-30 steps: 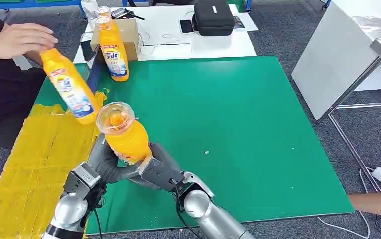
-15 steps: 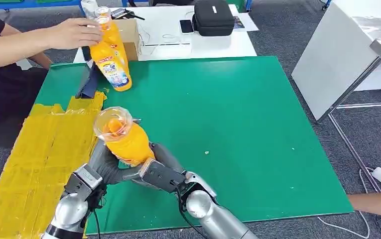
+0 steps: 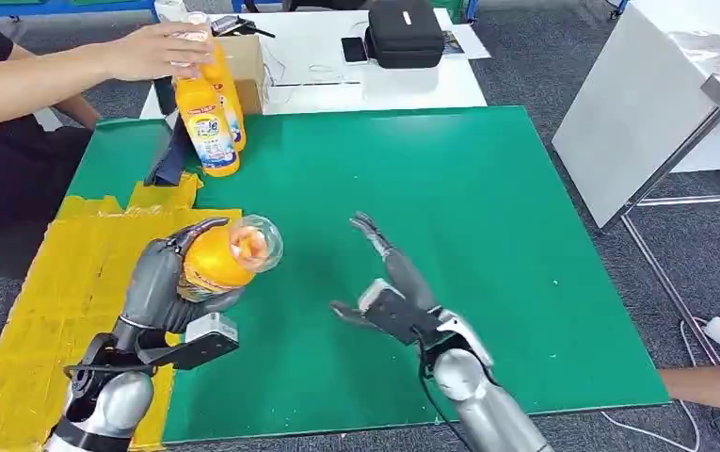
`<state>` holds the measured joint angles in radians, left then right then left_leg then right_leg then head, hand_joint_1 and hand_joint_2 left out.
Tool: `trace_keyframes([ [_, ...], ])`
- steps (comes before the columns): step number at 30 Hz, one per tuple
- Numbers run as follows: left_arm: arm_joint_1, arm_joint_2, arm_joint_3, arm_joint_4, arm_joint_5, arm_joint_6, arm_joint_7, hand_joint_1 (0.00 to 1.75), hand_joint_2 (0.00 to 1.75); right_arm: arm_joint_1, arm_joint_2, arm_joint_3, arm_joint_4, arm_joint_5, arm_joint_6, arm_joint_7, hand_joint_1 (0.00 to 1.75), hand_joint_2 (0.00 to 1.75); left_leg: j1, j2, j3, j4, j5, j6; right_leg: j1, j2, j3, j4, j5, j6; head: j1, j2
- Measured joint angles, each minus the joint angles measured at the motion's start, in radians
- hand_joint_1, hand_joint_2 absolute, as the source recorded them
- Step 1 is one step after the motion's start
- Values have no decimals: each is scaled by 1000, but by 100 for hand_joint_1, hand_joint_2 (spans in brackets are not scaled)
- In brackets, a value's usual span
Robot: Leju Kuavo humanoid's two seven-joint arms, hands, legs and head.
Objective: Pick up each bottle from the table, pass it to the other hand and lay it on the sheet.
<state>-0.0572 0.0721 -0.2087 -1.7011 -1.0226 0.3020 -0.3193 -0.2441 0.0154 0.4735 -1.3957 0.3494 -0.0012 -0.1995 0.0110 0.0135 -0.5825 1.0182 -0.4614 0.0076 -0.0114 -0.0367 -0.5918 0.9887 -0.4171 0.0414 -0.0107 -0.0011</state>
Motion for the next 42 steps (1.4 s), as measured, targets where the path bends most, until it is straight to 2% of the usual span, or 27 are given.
trace_keyframes([
  [6, 22, 15, 23, 34, -137, 64, 66, 175, 175, 59, -65, -84, -95, 7, 26, -8, 0, 0, 0, 1, 0, 0, 0, 0, 0, 0, -1, 0, 0, 0, 0, 0],
  [9, 18, 32, 22, 64, -363, 76, 182, 175, 175, 73, -90, -105, -127, -7, 31, -16, 0, 0, 0, 1, 0, 0, 0, 0, 0, 0, -1, 0, 0, 0, 0, 0],
  [12, -6, 74, 16, 154, -533, 30, 307, 175, 175, 68, -108, -123, -145, -35, 53, -19, 0, 0, 0, 2, 0, 0, 0, 0, 1, 1, -1, 0, 0, 0, 0, 0],
  [17, -80, 154, 10, 387, -544, -7, 349, 175, 175, 32, -120, -131, -149, -54, 76, -21, 0, 0, 0, 2, 0, 0, 3, 0, 1, 1, -1, 2, 1, 1, 0, 0],
  [18, -91, 165, 10, 432, -543, -11, 346, 159, 175, 26, -121, -131, -149, -55, 77, -21, 0, 0, 0, 2, 0, 0, 3, 0, 1, 1, -1, 2, 1, 1, 0, 0],
  [19, -100, 177, 10, 474, -541, -15, 337, 0, 175, 21, -123, -130, -148, -54, 78, -21, 0, 0, 0, 2, 0, 0, 3, 0, 1, 1, -1, 2, 1, 1, 0, 0],
  [21, -112, 195, 10, 536, -537, -21, 324, 0, 175, 15, -124, -129, -148, -55, 78, -21, 0, 0, 0, 2, 0, 0, 3, 0, 0, 1, -1, 2, 1, 1, -1, 0],
  [22, -123, 201, 11, 558, -529, -21, 317, 0, 0, 12, -126, -129, -148, -57, 78, -21, 0, 0, 0, 1, 0, 0, 3, 0, 0, 0, -1, 2, 1, 1, 0, 0],
  [34, -168, 202, 11, 637, -522, -21, 326, 0, 0, 11, -128, -124, -147, -58, 77, -21, 0, 0, 0, 0, 0, 0, 5, 0, -1, -1, 0, 2, 2, 1, 0, 0],
  [42, -101, 187, 18, 527, -485, 72, 277, 0, 0, 28, -131, -123, -147, -55, 76, -19, 0, 0, 0, 0, -1, 0, 5, 0, -1, -1, -2, 2, 3, -1, 0, 0],
])
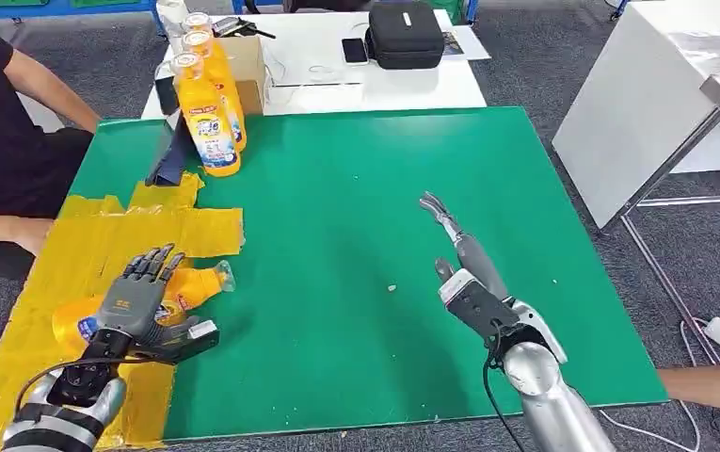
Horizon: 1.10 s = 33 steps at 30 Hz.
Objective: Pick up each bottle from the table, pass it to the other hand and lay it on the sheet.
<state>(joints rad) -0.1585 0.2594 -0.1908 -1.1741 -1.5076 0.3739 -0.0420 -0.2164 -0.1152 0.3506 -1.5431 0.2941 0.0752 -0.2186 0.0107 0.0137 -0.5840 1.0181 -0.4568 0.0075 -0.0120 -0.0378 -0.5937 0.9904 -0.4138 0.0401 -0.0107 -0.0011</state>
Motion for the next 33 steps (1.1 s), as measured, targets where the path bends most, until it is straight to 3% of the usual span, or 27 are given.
trace_keyframes([
  [4, 21, -16, 17, -44, -3, 105, -1, 0, 0, 8, 0, 1, 0, 6, -3, 0, 0, 0, 0, 0, 0, 0, 0, 0, 0, 0, -1, 0, 0, 0, 0, 0],
  [6, 38, -49, 45, -100, 11, 236, -15, 0, 0, 17, 1, 3, 0, 17, -14, 0, 0, 0, 0, 0, -1, 0, 0, 0, 0, 0, -1, 0, 0, 0, 0, 0],
  [9, 55, -97, 88, -184, 77, 315, -45, 0, 0, 32, 5, 13, 0, 33, -37, -2, 0, 0, 0, 0, -1, 0, 0, 0, 0, 0, -1, 0, 0, 0, 0, 0],
  [20, 73, -159, 152, -295, 127, 326, -78, 0, 0, 47, 10, 31, 0, 40, -46, -3, 0, 0, 0, 0, -1, 0, 0, 0, 1, 0, -1, 0, 0, 0, 0, 0],
  [23, 74, -189, 181, -318, 326, 321, -192, 0, 0, 51, 15, 33, 0, 63, -66, -4, 0, 0, 0, 0, -1, 0, 0, 0, 1, 0, -1, 0, 0, 0, 0, 0],
  [25, 69, -208, 198, -337, 576, 219, -259, 0, 0, 61, 32, 33, 0, 103, -98, -10, 0, 0, 0, 0, -1, 0, 0, 0, 1, 0, -1, 0, 0, 0, 0, 0],
  [28, 60, -245, 233, -374, 951, -64, -335, 0, 0, 79, 83, 33, -7, 164, -185, -31, 0, 0, 0, 0, -1, 0, 0, 0, 1, 1, -2, 0, 0, 0, 0, 0],
  [33, 74, -304, 248, -450, 1229, -345, -391, 0, 0, 108, 155, 33, -63, 172, -286, -71, 0, 0, 0, 0, -1, 0, 0, 0, 1, 1, -2, 0, 0, 0, 0, 0],
])
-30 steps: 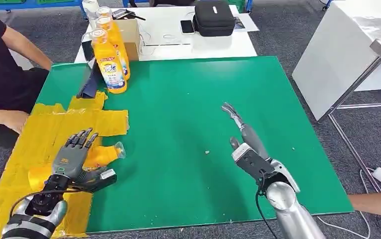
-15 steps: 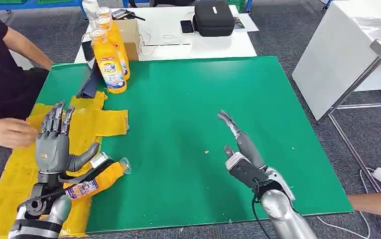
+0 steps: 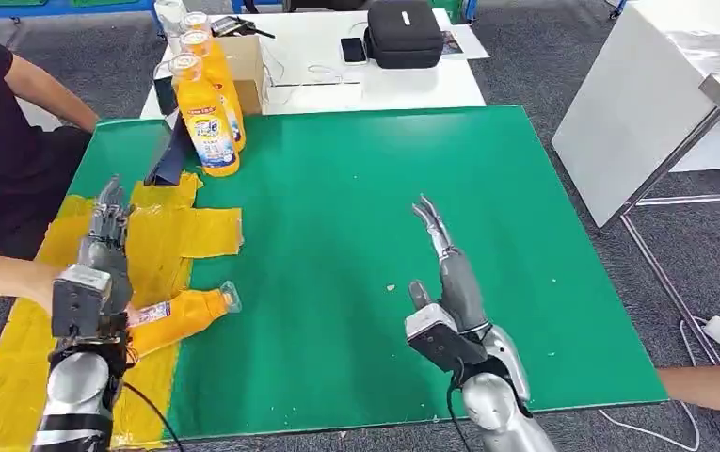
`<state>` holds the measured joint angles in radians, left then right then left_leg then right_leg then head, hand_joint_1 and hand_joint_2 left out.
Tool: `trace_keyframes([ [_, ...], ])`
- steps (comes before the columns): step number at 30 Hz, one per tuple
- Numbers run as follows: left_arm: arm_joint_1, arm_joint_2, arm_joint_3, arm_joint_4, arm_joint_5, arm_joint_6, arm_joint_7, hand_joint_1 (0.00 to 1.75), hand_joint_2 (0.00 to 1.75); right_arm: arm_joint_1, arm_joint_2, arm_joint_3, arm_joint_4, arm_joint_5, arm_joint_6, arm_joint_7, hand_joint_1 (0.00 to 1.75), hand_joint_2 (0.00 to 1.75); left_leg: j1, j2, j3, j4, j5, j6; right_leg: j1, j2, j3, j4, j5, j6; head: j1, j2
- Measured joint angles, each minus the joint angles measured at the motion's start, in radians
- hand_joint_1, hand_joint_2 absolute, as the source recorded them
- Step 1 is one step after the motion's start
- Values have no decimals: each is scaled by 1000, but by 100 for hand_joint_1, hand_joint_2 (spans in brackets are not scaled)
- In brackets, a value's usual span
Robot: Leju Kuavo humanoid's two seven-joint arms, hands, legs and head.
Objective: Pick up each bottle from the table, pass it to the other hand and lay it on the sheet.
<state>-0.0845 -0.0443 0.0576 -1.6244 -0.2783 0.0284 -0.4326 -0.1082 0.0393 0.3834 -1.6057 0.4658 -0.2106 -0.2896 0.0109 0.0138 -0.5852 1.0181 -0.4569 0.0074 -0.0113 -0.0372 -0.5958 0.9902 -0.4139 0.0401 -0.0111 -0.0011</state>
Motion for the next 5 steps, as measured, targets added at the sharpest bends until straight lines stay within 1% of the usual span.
trace_keyframes([
  [1, 8, -12, -7, -17, 29, -35, -3, 0, 0, 3, 8, 0, -14, -11, -4, -7, 0, 0, 0, 0, 0, 0, 0, 0, 0, 0, 0, 0, 0, 0, 0, 0],
  [5, 28, -30, -52, -65, 50, -67, -12, 0, 0, 8, 28, -2, -38, -55, 10, -24, 0, 0, 0, 0, 0, 0, 0, 0, -1, 0, 0, 0, 0, 0, 0, 0],
])
